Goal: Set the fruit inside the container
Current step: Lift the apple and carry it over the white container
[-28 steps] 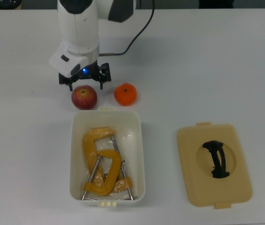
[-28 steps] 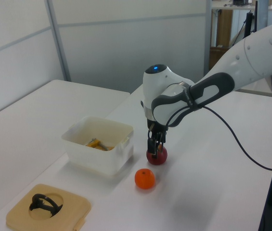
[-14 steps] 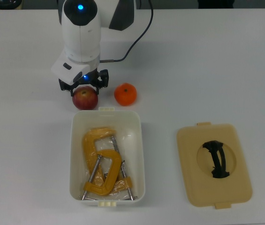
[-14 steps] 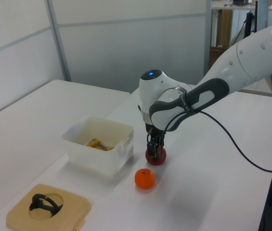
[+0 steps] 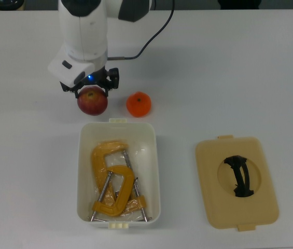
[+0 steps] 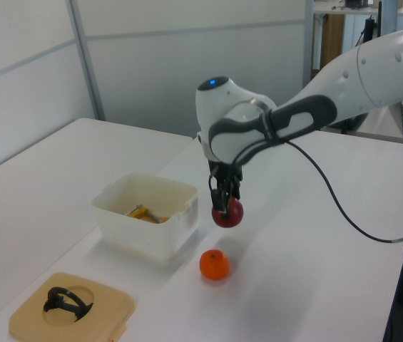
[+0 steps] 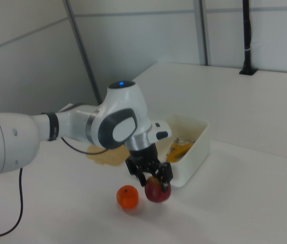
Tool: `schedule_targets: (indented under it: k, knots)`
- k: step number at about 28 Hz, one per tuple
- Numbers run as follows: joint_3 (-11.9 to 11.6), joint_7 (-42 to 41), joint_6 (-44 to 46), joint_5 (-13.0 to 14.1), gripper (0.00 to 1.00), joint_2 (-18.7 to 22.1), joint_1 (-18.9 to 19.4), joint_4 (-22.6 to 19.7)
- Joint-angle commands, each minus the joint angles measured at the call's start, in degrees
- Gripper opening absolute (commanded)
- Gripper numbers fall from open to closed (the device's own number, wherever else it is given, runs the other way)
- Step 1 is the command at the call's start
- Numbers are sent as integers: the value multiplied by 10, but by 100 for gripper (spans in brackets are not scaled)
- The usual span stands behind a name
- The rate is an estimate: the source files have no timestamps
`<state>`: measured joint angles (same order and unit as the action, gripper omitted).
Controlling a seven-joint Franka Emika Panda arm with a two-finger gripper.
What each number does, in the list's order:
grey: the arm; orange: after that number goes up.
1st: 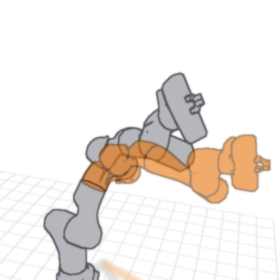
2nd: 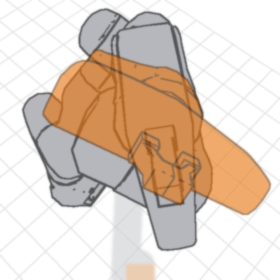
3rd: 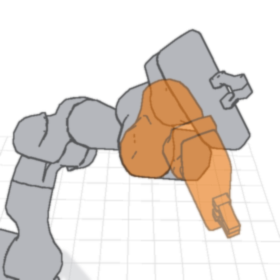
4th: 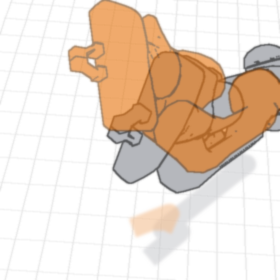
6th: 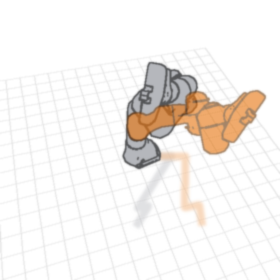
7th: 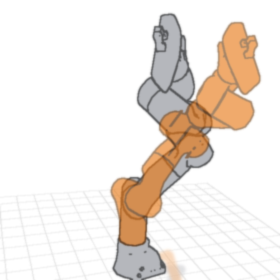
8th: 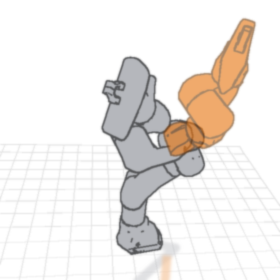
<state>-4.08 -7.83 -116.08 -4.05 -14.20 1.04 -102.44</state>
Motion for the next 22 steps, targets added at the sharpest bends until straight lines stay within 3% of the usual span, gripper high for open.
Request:
schedule_targets:
  k: [1, 9, 14, 18, 20, 21, 22]
  knots:
    - [-2, -6, 46, 39, 0, 16, 1, 44]
    - [-7, 24, 14, 111, 7, 17, -1, 87]
    - [-1, 82, -99, 122, 7, 12, 1, 85]
    - [-1, 101, -120, 120, 15, 2, 5, 83]
    - [0, 101, -120, 119, 49, -4, 6, 83]
    - [0, 101, -120, 118, 71, -5, 7, 83]
    - [0, 102, -120, 116, 85, -5, 8, 83]
